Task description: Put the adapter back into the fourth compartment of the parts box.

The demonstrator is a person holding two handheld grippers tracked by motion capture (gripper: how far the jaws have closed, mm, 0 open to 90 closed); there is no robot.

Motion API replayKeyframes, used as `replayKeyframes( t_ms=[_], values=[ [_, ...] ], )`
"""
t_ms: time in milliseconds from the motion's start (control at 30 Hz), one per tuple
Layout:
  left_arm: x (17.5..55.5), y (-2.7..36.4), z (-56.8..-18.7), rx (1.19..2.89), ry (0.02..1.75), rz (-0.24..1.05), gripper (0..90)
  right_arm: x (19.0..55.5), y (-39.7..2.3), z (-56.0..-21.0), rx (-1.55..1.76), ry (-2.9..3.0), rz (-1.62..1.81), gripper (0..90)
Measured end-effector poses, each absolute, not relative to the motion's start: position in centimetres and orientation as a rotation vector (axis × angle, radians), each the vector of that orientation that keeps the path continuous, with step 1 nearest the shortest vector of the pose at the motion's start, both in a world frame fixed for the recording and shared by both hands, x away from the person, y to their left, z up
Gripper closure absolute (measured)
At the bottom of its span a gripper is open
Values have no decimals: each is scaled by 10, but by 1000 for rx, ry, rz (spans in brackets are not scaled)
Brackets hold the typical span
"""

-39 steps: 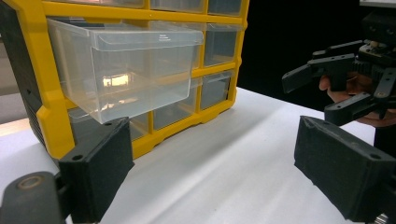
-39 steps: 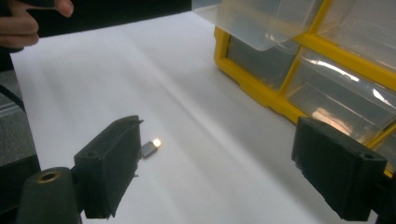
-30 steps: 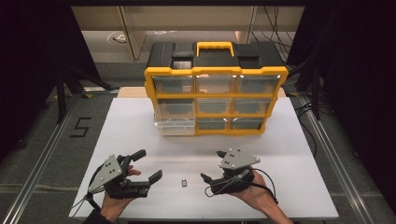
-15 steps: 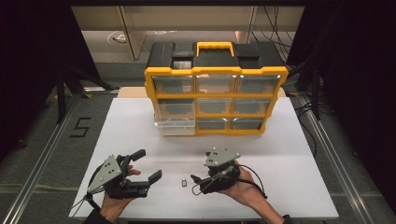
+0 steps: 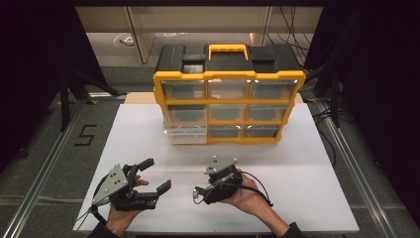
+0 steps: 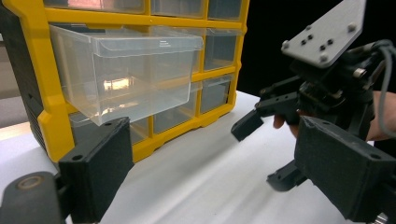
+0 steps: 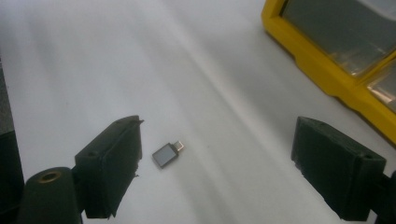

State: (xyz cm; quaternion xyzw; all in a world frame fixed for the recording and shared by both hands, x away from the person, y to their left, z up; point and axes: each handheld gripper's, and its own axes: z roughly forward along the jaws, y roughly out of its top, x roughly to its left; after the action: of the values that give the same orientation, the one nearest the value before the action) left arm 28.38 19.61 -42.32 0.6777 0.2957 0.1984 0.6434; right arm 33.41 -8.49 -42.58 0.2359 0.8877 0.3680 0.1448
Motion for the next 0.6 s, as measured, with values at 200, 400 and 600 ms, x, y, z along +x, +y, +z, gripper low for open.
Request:
replayKeyframes(
  t_ms=[200,400,600],
  values=[
    [284,196,-423,1542,673,453,111,337,-75,-435,666,2607,1013,172],
    [284,197,-423,1541,673,454,111,338,-70,-441,659,2642,975,177],
    [284,196,-423,1542,670,452,111,342,-67,-444,682,2656,944,180]
  ],
)
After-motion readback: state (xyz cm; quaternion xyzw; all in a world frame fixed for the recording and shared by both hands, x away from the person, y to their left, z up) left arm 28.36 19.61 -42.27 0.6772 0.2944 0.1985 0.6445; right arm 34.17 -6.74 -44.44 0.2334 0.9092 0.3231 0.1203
